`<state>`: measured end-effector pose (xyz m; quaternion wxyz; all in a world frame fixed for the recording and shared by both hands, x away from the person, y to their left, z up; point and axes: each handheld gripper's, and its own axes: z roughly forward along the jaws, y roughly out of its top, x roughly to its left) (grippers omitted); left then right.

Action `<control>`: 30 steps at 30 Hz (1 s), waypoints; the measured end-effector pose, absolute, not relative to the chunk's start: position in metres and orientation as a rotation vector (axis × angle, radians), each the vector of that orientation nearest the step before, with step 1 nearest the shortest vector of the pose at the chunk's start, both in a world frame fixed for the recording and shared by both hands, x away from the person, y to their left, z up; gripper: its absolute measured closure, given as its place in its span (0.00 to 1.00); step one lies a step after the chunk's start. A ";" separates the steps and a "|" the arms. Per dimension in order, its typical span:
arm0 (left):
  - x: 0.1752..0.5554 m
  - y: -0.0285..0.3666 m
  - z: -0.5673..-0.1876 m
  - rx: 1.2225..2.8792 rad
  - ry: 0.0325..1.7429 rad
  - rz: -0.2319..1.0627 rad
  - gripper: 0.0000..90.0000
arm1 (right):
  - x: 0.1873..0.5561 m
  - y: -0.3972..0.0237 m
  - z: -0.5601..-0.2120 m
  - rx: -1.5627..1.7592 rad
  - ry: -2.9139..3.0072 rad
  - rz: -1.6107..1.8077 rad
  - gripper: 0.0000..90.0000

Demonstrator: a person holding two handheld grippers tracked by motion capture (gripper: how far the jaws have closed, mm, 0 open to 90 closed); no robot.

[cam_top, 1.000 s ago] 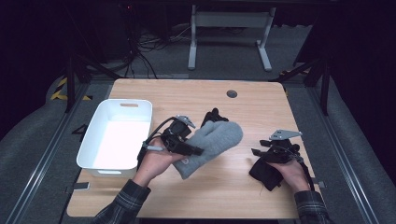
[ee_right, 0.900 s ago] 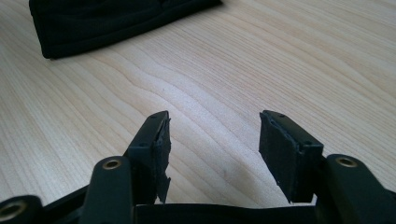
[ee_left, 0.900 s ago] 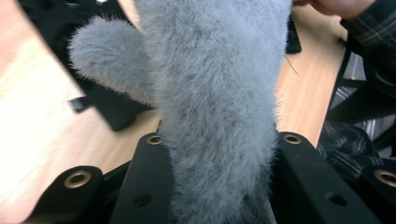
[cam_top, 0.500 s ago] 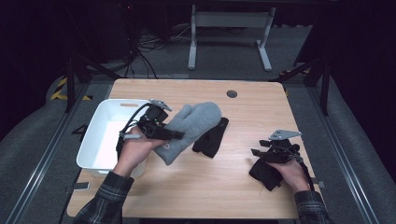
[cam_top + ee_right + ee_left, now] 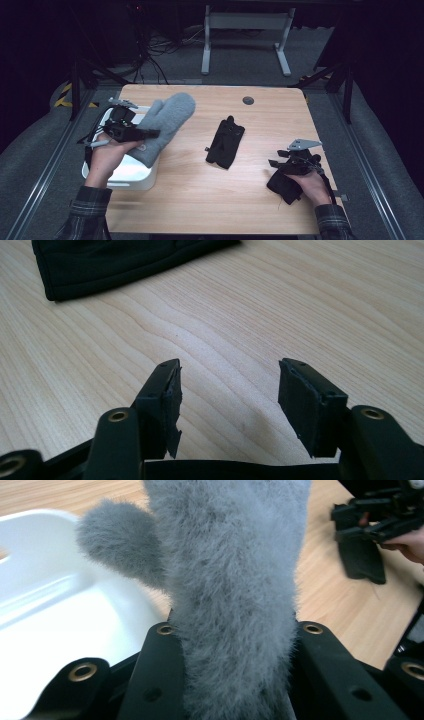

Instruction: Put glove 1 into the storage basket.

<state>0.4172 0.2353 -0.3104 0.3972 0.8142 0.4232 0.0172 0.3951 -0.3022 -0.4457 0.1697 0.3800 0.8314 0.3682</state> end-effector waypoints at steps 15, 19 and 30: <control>0.426 0.292 -0.356 1.998 1.295 0.019 0.78 | 0.395 -0.301 -0.446 1.075 2.366 1.038 0.48; 0.431 0.298 -0.372 1.999 1.346 -0.006 0.78 | 0.395 -0.302 -0.446 1.075 2.366 1.040 0.48; 0.444 0.303 -0.405 2.055 1.448 -0.078 0.75 | 0.395 -0.301 -0.446 1.075 2.362 1.042 0.48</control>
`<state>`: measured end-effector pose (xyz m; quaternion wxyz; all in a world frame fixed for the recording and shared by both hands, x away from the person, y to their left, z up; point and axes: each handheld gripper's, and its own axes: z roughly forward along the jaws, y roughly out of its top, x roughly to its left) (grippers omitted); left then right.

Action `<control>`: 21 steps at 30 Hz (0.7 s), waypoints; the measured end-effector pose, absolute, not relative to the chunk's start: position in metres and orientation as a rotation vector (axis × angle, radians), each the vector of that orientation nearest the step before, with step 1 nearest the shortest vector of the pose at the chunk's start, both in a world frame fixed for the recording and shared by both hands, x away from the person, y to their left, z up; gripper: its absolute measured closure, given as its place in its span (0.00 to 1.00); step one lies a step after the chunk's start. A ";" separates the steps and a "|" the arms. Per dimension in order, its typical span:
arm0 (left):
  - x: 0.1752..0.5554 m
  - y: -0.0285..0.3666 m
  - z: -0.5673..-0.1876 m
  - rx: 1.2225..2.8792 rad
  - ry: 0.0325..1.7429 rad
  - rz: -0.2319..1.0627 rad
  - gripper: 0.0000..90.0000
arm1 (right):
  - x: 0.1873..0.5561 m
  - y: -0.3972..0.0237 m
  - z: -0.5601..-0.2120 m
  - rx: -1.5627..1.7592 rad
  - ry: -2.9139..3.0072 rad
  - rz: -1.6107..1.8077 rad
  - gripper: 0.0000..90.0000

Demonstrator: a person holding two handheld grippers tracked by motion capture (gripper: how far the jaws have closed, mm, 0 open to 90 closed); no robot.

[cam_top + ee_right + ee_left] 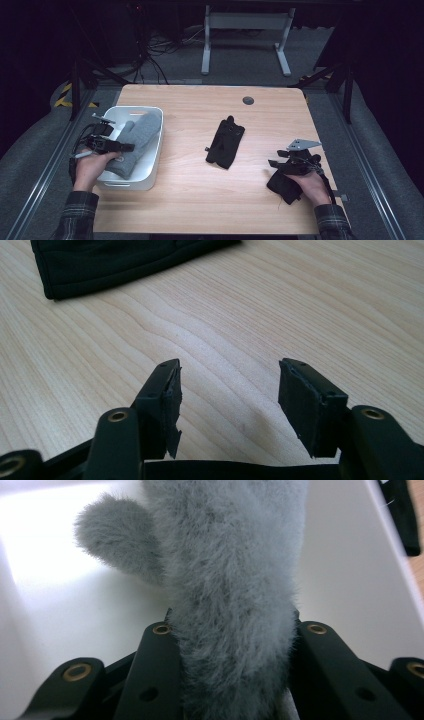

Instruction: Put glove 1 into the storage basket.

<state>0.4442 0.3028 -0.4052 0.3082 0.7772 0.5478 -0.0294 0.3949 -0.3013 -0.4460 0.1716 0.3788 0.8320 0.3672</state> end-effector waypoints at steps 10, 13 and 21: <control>0.446 0.298 -0.408 2.124 1.463 0.010 0.44 | 0.395 -0.301 -0.446 1.074 2.362 1.047 0.48; 0.445 0.298 -0.402 2.118 1.467 0.116 0.33 | 0.395 -0.301 -0.446 1.074 2.362 1.047 0.48; 0.443 0.296 -0.388 2.129 1.438 0.186 0.19 | 0.395 -0.301 -0.446 1.073 2.363 1.051 0.48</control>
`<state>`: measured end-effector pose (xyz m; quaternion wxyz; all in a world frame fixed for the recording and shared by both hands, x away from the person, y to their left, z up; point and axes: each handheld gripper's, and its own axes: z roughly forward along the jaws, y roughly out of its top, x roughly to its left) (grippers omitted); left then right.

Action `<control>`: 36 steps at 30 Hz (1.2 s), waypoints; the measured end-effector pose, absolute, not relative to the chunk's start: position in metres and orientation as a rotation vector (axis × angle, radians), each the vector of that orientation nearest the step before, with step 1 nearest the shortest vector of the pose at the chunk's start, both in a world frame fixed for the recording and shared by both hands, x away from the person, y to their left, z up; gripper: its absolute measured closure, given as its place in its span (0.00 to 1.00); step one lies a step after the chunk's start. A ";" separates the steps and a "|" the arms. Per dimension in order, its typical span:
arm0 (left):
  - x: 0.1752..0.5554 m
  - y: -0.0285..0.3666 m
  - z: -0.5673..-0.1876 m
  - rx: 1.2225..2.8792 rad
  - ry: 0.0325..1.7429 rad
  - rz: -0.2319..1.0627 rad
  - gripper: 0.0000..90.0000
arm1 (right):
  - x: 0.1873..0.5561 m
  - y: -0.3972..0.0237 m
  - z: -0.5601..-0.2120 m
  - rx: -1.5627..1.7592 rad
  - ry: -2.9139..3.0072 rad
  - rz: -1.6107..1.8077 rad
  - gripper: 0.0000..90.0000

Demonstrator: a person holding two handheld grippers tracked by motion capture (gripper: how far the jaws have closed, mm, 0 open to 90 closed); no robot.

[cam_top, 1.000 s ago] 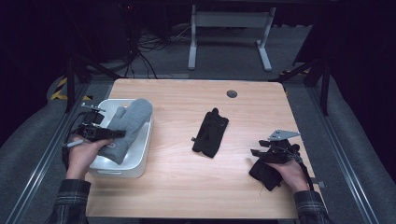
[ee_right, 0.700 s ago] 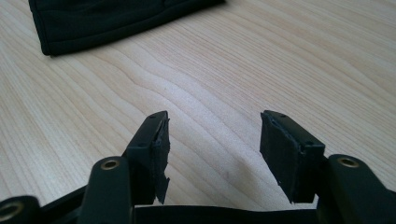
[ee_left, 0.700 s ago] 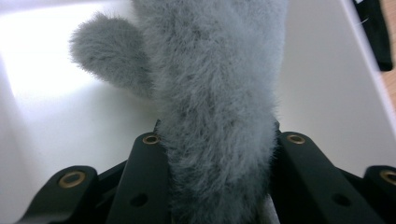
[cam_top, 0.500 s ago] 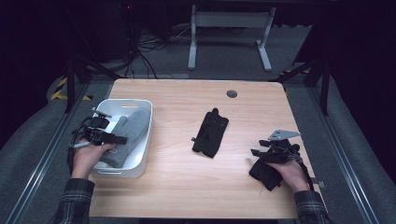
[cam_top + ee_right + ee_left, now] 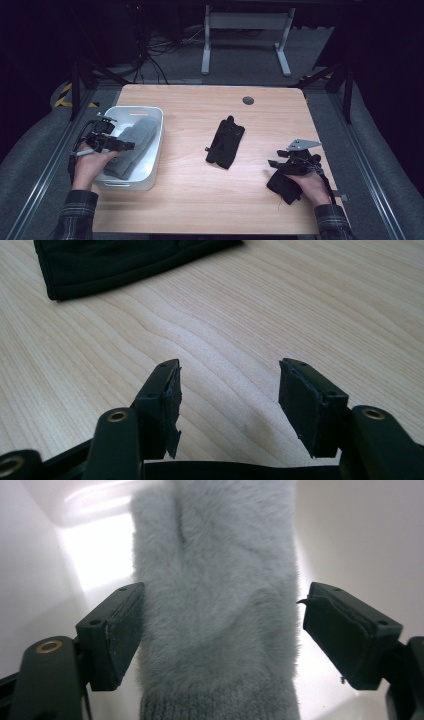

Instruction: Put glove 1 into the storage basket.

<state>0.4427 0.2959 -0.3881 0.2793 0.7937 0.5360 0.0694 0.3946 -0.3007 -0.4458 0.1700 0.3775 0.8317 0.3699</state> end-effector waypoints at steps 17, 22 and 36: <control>0.422 0.231 -0.350 2.135 1.104 0.200 0.18 | 0.394 -0.301 -0.445 1.072 2.367 1.054 0.48; 0.417 0.209 -0.347 2.145 1.040 0.191 0.16 | 0.394 -0.301 -0.445 1.073 2.366 1.058 0.48; 0.396 0.129 -0.360 2.200 0.844 0.129 0.11 | 0.393 -0.302 -0.444 1.070 2.364 1.058 0.48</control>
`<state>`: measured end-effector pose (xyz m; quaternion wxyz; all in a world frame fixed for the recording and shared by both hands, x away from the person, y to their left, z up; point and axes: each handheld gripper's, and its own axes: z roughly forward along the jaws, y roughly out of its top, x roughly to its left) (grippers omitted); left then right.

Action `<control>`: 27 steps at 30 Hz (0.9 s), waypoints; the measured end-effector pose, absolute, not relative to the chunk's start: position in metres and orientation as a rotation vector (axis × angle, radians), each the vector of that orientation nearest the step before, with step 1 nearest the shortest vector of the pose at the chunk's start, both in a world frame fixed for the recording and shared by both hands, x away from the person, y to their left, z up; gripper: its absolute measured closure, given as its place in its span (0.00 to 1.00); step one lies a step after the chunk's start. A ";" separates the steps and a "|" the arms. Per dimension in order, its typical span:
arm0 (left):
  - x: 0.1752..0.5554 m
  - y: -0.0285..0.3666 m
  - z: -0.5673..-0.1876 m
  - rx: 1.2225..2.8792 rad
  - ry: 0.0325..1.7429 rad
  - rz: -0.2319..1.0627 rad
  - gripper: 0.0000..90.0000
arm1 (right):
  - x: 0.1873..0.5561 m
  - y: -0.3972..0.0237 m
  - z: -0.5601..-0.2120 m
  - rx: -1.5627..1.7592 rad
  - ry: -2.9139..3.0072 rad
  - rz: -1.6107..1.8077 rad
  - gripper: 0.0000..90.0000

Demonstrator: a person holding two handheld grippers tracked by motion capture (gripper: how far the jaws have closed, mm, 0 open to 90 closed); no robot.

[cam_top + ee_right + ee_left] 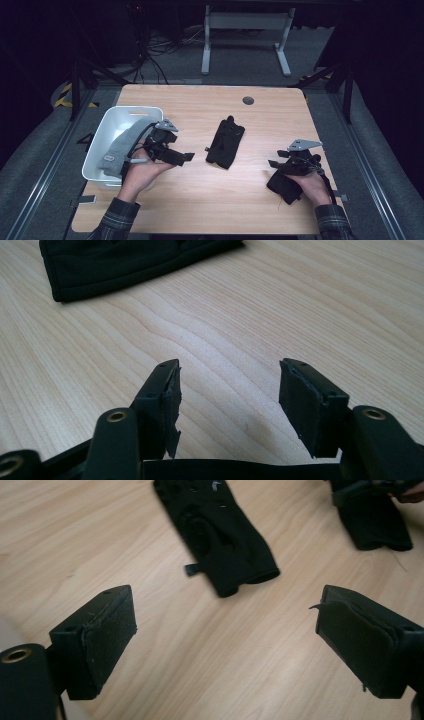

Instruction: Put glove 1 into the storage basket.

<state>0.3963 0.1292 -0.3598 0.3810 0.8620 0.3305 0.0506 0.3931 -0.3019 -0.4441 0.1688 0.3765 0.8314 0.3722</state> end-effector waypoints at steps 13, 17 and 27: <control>0.381 0.090 -0.397 2.245 0.768 0.104 0.07 | 0.392 -0.304 -0.443 1.069 2.362 1.061 0.48; 0.379 0.084 -0.414 2.291 0.760 0.096 0.07 | 0.392 -0.305 -0.443 1.076 2.360 1.057 0.48; 0.378 0.082 -0.446 2.359 0.773 0.150 0.08 | 0.388 -0.306 -0.441 1.075 2.363 1.052 0.57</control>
